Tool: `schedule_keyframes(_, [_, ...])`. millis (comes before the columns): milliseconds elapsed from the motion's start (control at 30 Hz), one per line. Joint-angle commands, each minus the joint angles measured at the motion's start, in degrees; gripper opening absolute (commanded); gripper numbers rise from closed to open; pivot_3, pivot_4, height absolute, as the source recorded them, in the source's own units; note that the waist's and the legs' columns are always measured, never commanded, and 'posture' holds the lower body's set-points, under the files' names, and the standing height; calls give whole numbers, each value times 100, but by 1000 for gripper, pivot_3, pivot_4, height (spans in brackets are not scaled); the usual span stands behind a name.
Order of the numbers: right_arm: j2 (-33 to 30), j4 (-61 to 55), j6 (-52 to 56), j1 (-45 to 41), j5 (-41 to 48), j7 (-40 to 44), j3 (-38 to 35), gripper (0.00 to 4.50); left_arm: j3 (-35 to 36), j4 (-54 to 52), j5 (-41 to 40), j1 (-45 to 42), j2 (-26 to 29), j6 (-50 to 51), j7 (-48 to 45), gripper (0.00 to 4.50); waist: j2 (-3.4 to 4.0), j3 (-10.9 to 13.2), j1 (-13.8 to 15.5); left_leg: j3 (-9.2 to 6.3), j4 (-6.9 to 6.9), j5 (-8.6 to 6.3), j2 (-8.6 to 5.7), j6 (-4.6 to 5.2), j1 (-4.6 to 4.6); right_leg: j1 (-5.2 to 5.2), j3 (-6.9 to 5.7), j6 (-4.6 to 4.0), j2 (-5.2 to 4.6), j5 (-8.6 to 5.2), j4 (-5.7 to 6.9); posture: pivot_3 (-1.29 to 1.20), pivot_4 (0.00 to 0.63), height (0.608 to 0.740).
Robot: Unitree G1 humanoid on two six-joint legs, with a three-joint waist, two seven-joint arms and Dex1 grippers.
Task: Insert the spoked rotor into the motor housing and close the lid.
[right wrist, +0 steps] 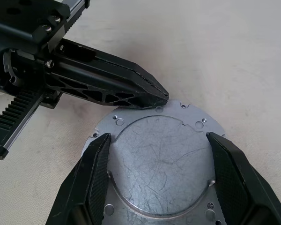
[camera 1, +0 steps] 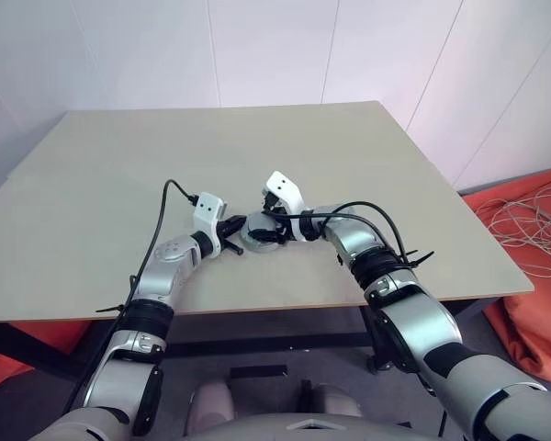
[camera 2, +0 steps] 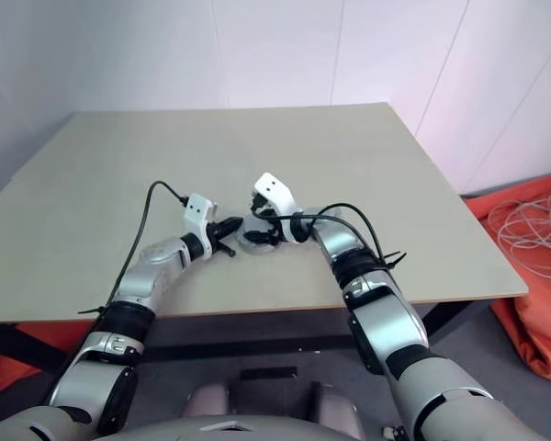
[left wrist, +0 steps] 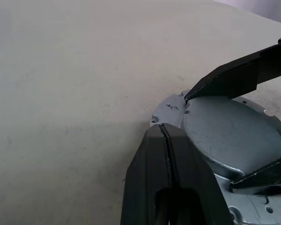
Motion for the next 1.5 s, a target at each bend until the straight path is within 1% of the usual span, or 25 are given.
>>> schedule_keyframes(33, [-34, 149, 161, 123, -139, 21, 138, 3124, -83, -14, 47, -35, -27, 127, -77, 0, 1, -1, 0, 0, 0, 0, 0, 0, 0, 0, 0, 0, 0, 0, 0, 0, 0, 740])
schedule_keyframes(67, [-36, 128, 156, 129, -122, 49, 131, 3124, -79, -18, 51, -35, -29, 131, -79, 0, 1, -1, 0, 0, -2, 0, 0, 0, 0, 0, 0, 0, 0, 0, 0, 0, 0, 740])
schedule_keyframes(133, [-51, 2, 202, 169, -74, 185, 142, 3879, -77, -33, 59, -33, -30, 132, -82, 0, 2, -1, 3, 1, -5, 0, 0, 0, 1, 0, 0, 0, 0, 0, -2, 0, 0, 740])
schedule_keyframes(200, [-73, -163, 301, 226, -45, 350, 182, 4473, -83, -42, 75, -30, -27, 144, -82, 0, 2, -1, 8, 0, -7, 0, 0, 0, 0, 0, 0, 0, 0, 0, -5, 0, 0, 740])
schedule_keyframes(633, [-156, -696, 581, 404, 3, 485, 198, 4473, -116, -73, 71, -65, -79, 288, -143, 0, 3, -1, 24, 3, -23, -2, -2, 4, -11, -5, -1, 0, -2, 0, -15, 0, 0, 740])
schedule_keyframes(867, [-357, -1280, 761, 561, 96, 593, 144, 4473, -145, -110, 67, -85, -101, 290, -201, 0, 3, -2, 46, 4, -23, -10, -8, 17, -41, -19, -1, 4, -5, -3, -21, 0, 0, 740])
schedule_keyframes(967, [-499, -1645, 899, 631, 199, 672, 79, 4473, -150, -130, 55, -108, -108, 308, -252, 0, 3, -2, 63, 9, -21, -14, -10, 24, -53, -23, -2, -16, -6, 8, -21, 0, 0, 740])
schedule_keyframes(1167, [-653, -2373, 1526, 721, 761, 652, -362, 4473, -168, -165, 44, -132, -119, 322, -306, 0, 3, -1, 75, 8, -17, -16, -11, 27, -67, -32, -3, -13, -7, 6, -22, 0, 0, 740])
schedule_keyframes(1300, [-703, -2728, 2356, 733, 1415, 518, -975, 4473, -176, -165, 45, -136, -118, 319, -330, 0, 3, -1, 80, 8, -16, -16, -11, 27, -73, -37, -4, -11, -7, 6, -21, 0, 0, 740])
schedule_keyframes(1500, [-799, -2854, 3738, 773, 2341, 38, -2009, 4473, -188, -146, 47, -161, -122, 309, -380, 0, 3, -1, 104, 8, -15, -16, -11, 27, -75, -38, -4, -15, -7, 8, -22, 0, 0, 740])
